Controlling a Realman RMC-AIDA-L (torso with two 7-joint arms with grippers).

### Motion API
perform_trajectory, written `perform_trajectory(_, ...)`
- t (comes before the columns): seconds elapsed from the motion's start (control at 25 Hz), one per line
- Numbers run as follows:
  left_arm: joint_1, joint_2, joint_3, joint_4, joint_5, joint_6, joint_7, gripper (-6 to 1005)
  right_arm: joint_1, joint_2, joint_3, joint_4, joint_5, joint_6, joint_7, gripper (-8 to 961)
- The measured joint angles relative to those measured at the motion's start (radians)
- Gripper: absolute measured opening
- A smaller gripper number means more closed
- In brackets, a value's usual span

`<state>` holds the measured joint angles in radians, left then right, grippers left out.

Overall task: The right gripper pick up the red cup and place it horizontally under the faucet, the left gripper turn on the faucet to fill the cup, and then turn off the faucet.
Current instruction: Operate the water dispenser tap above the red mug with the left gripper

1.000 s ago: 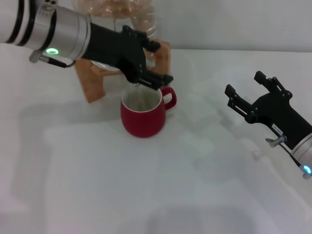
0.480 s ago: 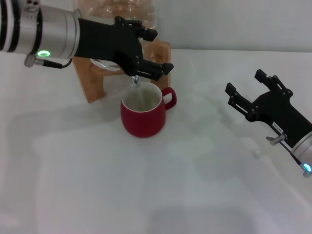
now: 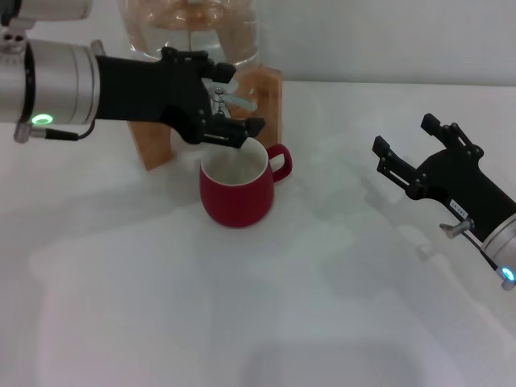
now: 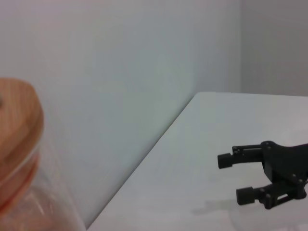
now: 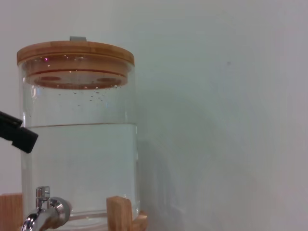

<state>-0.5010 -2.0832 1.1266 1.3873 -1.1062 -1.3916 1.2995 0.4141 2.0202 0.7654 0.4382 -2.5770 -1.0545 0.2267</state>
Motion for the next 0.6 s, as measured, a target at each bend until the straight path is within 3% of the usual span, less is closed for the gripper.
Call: perform_trajectory(0.6,0.012,0.000,0.047,-0.061,0.001,0.025,0.009,874,0.000,0.000,0.000,-0.008,0.000,-0.002,0.000,859)
